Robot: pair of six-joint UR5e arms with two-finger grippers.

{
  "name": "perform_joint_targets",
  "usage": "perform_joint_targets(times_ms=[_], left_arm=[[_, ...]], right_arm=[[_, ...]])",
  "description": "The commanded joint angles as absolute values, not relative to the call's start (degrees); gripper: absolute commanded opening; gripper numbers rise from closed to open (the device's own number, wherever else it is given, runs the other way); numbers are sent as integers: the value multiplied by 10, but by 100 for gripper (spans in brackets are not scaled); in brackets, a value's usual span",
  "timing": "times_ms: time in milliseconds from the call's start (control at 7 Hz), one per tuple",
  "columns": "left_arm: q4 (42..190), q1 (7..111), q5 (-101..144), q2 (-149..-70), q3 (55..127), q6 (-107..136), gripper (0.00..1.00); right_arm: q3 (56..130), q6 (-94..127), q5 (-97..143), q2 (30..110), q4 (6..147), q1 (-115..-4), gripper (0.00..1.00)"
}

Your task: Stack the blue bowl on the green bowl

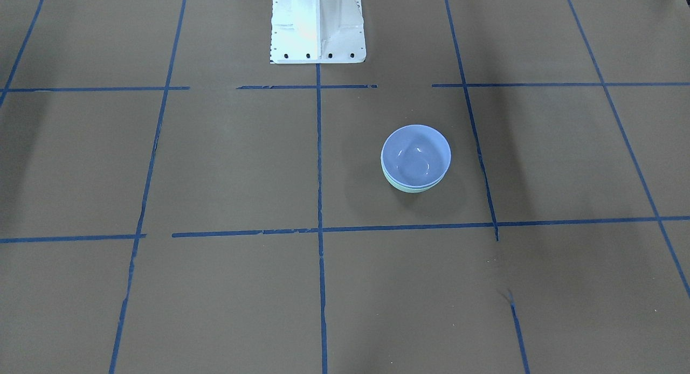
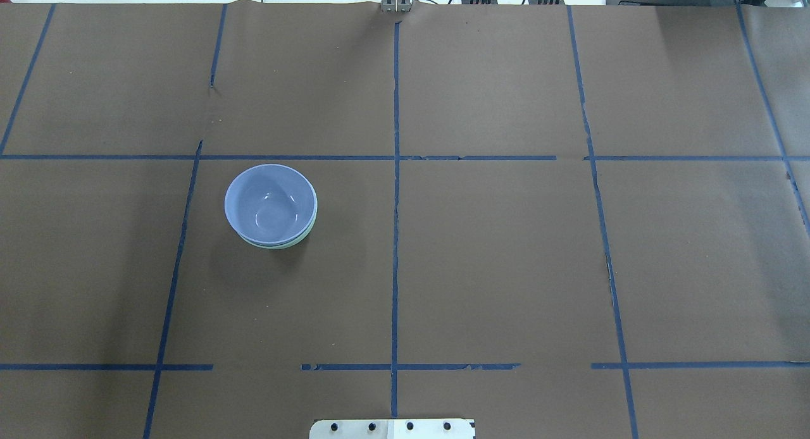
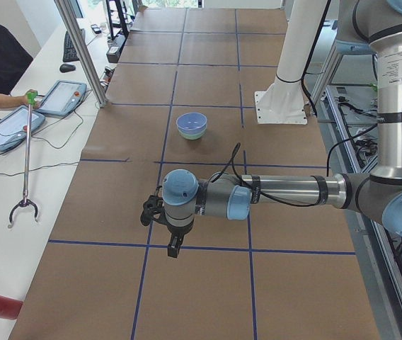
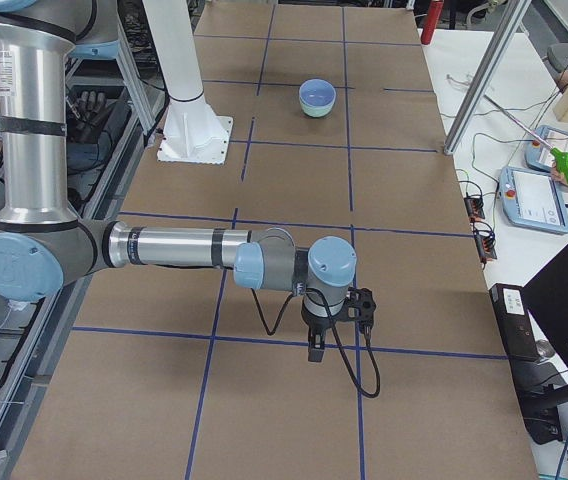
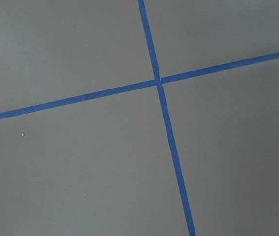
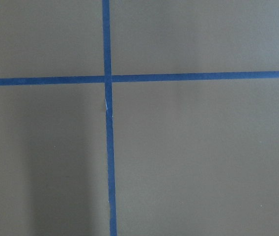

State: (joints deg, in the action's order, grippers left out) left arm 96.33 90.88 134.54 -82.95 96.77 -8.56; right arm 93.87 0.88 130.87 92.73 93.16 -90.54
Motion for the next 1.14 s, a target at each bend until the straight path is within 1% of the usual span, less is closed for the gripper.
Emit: perform_joint_targets(times_ms=[0, 1000], left_arm=[[963, 909, 1346, -825, 968, -85, 100], [963, 909, 1344, -824, 963, -63, 100]], right_arm=[[939, 9, 1309, 927, 932, -905, 100], [939, 9, 1309, 927, 932, -905, 100]])
